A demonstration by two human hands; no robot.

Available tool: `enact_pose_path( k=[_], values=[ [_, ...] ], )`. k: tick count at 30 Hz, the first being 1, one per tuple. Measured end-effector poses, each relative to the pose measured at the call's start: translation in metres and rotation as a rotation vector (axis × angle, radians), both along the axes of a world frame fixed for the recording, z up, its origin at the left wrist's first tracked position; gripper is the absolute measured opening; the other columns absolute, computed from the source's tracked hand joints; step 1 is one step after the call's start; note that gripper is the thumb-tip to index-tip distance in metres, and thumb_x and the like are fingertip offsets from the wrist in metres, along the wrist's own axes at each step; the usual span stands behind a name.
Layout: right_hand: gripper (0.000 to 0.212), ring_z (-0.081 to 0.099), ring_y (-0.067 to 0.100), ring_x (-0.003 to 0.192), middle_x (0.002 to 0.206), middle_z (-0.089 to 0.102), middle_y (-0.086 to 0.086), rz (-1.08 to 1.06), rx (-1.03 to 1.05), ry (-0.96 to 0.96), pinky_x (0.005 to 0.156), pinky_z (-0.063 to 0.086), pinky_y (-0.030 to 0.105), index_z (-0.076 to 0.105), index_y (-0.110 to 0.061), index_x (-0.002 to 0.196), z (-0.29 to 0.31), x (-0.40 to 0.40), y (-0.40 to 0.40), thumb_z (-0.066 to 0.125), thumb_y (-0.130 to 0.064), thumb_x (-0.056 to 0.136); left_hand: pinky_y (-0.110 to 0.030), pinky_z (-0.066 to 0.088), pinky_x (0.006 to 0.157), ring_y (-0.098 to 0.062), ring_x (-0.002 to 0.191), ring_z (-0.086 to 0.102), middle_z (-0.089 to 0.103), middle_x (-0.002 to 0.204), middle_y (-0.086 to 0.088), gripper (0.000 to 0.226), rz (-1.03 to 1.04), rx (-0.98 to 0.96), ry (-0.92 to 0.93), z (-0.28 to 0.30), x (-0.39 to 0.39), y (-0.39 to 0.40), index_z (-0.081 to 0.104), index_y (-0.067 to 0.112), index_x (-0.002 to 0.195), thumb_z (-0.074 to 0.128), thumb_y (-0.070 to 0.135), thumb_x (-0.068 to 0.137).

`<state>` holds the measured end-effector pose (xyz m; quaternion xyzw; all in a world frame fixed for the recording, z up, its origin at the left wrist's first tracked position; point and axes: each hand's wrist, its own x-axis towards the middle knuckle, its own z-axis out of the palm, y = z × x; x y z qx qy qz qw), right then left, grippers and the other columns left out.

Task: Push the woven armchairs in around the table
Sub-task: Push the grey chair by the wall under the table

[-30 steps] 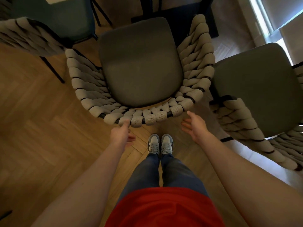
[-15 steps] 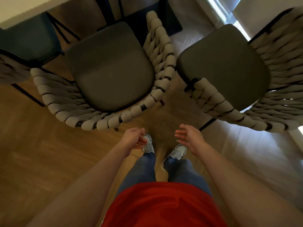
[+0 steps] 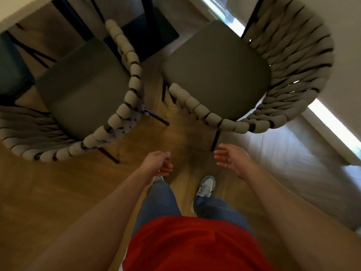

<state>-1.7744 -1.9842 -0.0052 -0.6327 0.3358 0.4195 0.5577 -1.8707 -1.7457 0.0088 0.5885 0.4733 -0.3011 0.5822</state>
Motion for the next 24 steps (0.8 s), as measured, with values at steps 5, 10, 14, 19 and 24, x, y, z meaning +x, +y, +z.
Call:
enact_pose_path(
  k=[5, 10, 14, 19, 24],
  values=[
    [0.033, 0.065, 0.024, 0.096, 0.105, 0.067, 0.011, -0.081, -0.025, -0.043, 0.081, 0.056, 0.039, 0.055, -0.012, 0.127, 0.005, 0.017, -0.091, 0.053, -0.028, 0.098, -0.033, 0.053, 0.065, -0.023, 0.072, 0.067, 0.066, 0.078, -0.012, 0.032, -0.004, -0.038, -0.001, -0.002, 0.031, -0.082, 0.061, 0.004, 0.107, 0.048, 0.033, 0.102],
    [0.036, 0.065, 0.026, 0.101, 0.11, 0.067, 0.012, -0.102, -0.007, -0.033, 0.082, 0.056, 0.038, 0.054, -0.012, 0.13, 0.006, 0.032, -0.129, 0.053, -0.029, 0.099, -0.047, 0.055, 0.085, -0.029, 0.083, 0.068, 0.068, 0.081, -0.013, 0.041, 0.026, -0.044, -0.023, 0.002, 0.071, -0.128, 0.062, 0.006, 0.103, 0.04, 0.042, 0.104],
    [0.039, 0.064, 0.026, 0.101, 0.114, 0.065, 0.014, -0.09, 0.038, -0.007, 0.088, 0.054, 0.041, 0.051, -0.009, 0.132, 0.003, 0.056, -0.149, 0.051, -0.03, 0.099, -0.042, 0.056, 0.078, -0.027, 0.08, 0.068, 0.069, 0.081, -0.013, 0.047, 0.055, -0.017, -0.024, -0.005, 0.092, -0.146, 0.062, 0.007, 0.101, 0.038, 0.046, 0.103],
    [0.06, 0.052, 0.035, 0.124, 0.142, 0.047, 0.013, -0.163, 0.026, -0.041, 0.101, 0.046, 0.054, 0.036, -0.02, 0.144, -0.004, 0.118, -0.175, 0.055, -0.048, 0.094, -0.038, 0.054, 0.07, -0.028, 0.083, 0.069, 0.07, 0.086, -0.014, 0.053, 0.171, 0.018, -0.026, -0.029, 0.113, -0.167, 0.064, 0.006, 0.107, 0.037, 0.051, 0.102],
    [0.072, 0.049, 0.035, 0.126, 0.15, 0.038, 0.012, -0.215, -0.097, -0.023, 0.096, 0.048, 0.053, 0.029, -0.021, 0.15, -0.016, 0.193, -0.213, 0.06, -0.048, 0.091, -0.045, 0.053, 0.086, -0.029, 0.087, 0.067, 0.07, 0.089, -0.014, 0.053, 0.463, 0.034, 0.019, -0.038, 0.124, -0.197, 0.064, 0.007, 0.103, 0.038, 0.054, 0.101]
  ],
)
